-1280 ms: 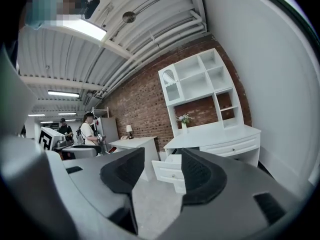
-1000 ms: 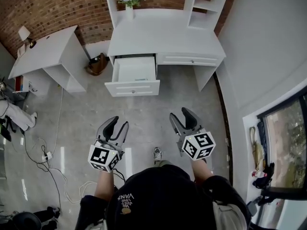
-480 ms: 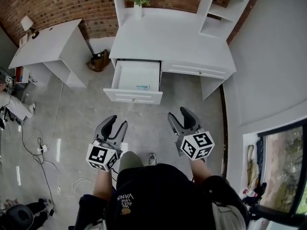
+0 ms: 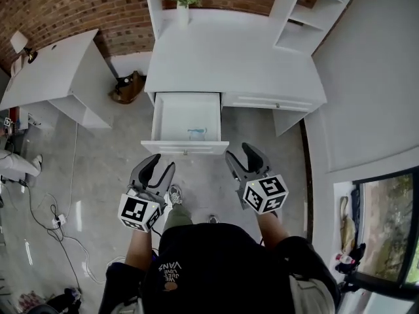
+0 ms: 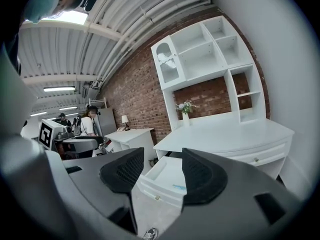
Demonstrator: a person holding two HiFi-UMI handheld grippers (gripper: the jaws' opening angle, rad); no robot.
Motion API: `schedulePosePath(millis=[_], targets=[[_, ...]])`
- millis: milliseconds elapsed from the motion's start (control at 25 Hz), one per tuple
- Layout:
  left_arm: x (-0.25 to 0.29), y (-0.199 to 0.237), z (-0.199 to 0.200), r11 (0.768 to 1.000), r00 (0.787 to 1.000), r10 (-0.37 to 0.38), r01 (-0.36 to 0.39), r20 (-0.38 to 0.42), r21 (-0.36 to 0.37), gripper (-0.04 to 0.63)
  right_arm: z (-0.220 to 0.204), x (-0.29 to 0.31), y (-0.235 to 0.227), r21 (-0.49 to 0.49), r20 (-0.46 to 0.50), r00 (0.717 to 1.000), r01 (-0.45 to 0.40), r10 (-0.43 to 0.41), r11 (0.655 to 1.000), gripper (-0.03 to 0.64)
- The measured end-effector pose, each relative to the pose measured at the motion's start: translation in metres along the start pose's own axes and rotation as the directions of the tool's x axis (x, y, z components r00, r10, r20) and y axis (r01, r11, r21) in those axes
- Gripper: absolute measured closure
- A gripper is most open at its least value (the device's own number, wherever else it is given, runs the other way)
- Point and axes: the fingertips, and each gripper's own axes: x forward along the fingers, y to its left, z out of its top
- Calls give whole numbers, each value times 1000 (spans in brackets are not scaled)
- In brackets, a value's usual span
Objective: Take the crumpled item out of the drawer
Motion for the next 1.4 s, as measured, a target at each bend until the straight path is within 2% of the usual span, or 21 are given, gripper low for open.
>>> schedulePosePath(millis=[440,640,800,960,1080,1240,1400], targets=[[64,125,9,985,984,-174,174,-45,11,440,6,131,-4,26,-74,988,141,-139,990,403],[83,161,6,969,967,-245,246,-71,17,439,2,171,-8,31,-100,977,194,-190,981,403],[101,180,1,960,957,-278,281,-87,20,439,-10,199,-16,13,-158,968,198,-194,980,403],[116,189,-10,956,952,-291,292,-97,-1,439,-36,227,-30,-43,-263,951,157,-163,987,403],[129,192,-17,958,953,-286,286,-106,-13,439,-57,247,-45,-105,-354,926,99,-131,989,403],[144,202,-20,968,963,-251,248,-99,-41,440,-86,275,-57,-191,-472,877,-9,-84,982,404],[159,203,-26,973,969,-226,220,-100,-67,440,-119,295,-65,-245,-588,809,-156,-19,957,405]])
